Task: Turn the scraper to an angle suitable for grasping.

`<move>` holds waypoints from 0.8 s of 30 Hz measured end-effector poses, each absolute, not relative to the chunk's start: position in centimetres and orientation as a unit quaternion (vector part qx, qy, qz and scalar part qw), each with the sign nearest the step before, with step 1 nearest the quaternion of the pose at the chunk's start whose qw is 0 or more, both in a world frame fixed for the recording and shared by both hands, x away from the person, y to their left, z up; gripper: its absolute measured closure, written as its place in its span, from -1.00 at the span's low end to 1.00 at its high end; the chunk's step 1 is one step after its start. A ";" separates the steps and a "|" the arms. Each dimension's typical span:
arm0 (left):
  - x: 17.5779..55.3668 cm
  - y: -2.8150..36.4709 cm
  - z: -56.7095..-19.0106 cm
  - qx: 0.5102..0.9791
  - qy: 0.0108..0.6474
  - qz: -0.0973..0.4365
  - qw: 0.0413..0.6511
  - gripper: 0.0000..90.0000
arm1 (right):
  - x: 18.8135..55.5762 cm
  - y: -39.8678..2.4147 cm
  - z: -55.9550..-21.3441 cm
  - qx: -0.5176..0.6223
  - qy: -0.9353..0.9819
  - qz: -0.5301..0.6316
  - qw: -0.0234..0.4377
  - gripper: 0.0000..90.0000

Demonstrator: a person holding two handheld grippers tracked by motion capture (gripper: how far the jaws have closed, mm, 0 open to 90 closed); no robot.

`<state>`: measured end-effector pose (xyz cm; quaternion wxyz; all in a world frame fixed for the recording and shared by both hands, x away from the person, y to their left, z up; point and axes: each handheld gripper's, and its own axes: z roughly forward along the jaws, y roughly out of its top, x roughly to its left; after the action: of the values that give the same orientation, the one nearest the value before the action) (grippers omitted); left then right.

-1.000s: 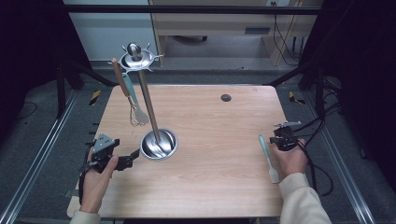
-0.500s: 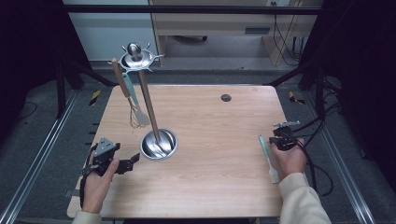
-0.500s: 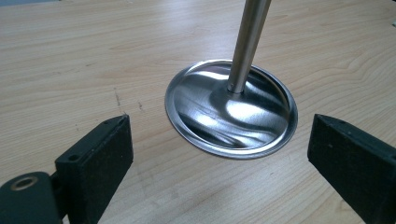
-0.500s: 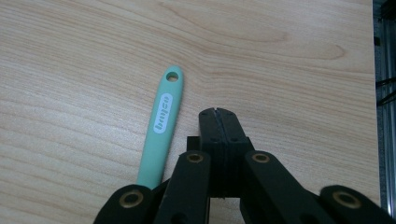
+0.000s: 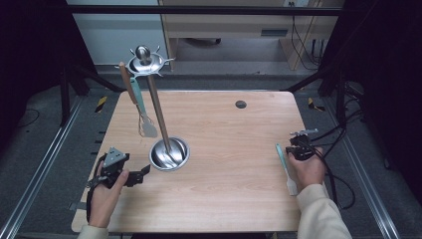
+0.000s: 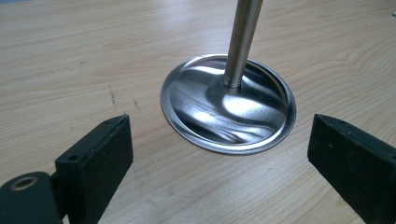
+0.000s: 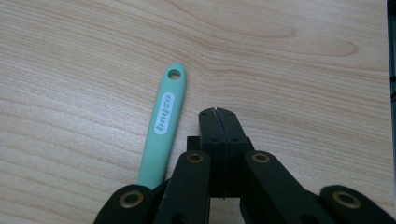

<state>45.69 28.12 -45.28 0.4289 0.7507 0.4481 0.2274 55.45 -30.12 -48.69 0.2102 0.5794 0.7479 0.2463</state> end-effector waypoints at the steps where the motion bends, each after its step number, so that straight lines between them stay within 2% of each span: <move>1: 45.7 28.1 -45.3 0.752 0.447 0.228 0.428 -0.85 | 55.5 -30.1 -48.7 0.579 0.748 0.247 0.210 1.00; 24: 45.7 28.0 -45.4 0.755 0.446 0.223 0.426 -0.85 | 55.4 -29.0 -48.7 0.565 0.760 0.252 0.202 1.00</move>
<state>45.70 27.96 -45.35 0.4263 0.7548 0.4457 0.2233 55.42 -28.97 -48.72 0.2020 0.5647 0.7596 0.2519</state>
